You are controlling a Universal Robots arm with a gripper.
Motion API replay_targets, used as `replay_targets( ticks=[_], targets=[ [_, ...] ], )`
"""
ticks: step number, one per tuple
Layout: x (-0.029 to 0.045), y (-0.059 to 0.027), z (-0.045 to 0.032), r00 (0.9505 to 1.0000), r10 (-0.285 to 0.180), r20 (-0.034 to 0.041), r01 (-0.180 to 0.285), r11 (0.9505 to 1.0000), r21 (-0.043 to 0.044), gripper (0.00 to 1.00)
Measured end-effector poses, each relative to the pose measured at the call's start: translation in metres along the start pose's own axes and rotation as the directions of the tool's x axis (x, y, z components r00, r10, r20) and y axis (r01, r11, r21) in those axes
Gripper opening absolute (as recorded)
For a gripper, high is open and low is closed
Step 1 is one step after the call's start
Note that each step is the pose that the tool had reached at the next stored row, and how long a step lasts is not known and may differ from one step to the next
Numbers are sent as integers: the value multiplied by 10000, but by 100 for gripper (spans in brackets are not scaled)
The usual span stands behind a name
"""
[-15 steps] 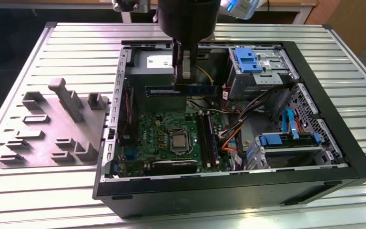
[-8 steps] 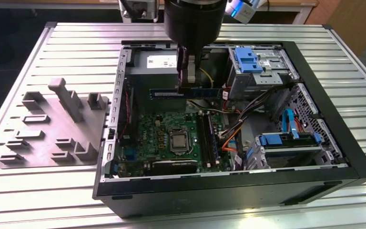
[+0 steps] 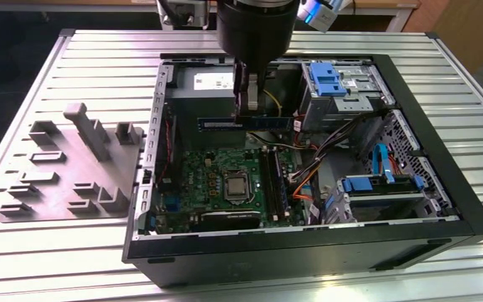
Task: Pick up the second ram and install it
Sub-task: 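Pick up the second ram and move it above second insertion slot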
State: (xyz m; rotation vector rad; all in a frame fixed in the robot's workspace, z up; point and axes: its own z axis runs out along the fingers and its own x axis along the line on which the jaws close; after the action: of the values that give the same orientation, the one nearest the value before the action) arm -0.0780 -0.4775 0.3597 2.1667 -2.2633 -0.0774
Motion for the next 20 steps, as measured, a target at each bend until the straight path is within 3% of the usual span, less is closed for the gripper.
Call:
replay_targets(
  ticks=[20],
  targets=[
    [8, -10, 251, 10000, 4, -6, -4, 10000, -1, 11]
  ],
)
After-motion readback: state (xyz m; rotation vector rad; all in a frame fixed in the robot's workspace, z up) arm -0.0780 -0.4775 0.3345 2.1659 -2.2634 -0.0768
